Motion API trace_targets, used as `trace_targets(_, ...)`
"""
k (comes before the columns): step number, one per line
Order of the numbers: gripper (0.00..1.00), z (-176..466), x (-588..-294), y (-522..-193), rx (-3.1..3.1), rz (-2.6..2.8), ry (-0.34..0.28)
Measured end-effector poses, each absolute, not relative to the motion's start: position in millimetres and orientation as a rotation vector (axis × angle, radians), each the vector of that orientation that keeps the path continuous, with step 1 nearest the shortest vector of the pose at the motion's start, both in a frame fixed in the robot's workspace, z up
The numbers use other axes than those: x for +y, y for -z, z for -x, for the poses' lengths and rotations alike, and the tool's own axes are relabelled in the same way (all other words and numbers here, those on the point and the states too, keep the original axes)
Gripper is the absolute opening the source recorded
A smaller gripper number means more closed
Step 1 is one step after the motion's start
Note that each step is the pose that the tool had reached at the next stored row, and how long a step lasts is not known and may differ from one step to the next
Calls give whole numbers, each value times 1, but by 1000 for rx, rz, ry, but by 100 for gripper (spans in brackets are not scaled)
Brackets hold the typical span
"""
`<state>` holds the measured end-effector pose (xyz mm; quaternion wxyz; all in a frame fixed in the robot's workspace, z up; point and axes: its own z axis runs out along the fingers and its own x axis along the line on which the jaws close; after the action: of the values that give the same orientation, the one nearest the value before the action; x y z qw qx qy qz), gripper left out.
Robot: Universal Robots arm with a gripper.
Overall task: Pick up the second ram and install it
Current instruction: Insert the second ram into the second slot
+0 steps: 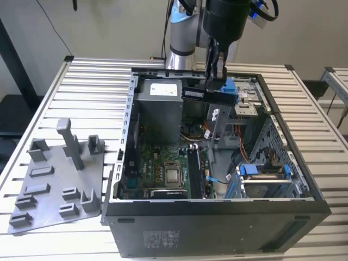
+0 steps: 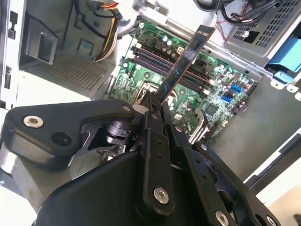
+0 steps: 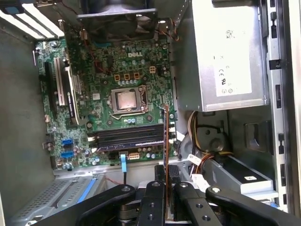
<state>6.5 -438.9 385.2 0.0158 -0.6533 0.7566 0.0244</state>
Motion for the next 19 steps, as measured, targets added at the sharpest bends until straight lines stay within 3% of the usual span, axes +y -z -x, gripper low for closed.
trace_targets(19,15,-6,-439,-383,2525,1806,-71)
